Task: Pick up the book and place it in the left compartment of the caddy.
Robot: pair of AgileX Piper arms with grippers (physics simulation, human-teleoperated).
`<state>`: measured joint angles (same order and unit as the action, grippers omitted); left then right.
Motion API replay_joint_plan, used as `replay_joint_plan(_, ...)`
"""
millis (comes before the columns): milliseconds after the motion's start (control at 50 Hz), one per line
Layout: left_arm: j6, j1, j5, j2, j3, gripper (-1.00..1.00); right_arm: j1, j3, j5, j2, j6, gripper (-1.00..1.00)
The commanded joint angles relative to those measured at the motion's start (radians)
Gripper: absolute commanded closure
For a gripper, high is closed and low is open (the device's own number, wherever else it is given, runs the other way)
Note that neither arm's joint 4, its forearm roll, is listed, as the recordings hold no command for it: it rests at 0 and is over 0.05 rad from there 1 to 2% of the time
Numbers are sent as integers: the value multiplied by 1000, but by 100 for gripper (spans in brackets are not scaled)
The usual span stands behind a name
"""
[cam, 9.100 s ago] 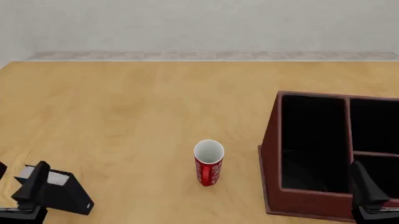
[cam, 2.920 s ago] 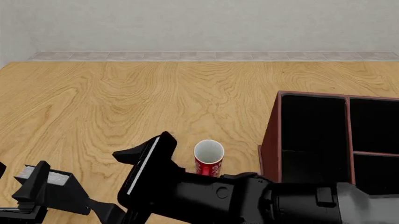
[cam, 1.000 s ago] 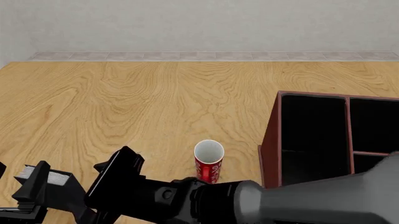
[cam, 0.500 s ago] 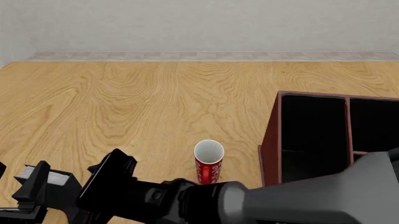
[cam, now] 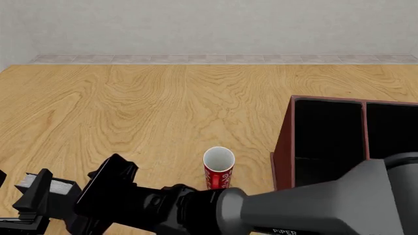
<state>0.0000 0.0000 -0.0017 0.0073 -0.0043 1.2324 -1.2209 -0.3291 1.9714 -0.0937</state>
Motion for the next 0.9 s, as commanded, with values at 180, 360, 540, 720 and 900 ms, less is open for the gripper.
replay_joint_plan(180,0,0,0,0,0,-100,0,-42,8,40,-3,-100)
replay_joint_plan(360,0,0,0,0,0,-100,-1,-54,7,58,-1,-100)
replay_joint_plan(540,0,0,0,0,0,-100,-2,-70,8,74,0,-100)
replay_joint_plan(720,0,0,0,0,0,-100,0,-84,11,87,1,-100)
replay_joint_plan(900,0,0,0,0,0,-100,1,-99,14,102,0,-100)
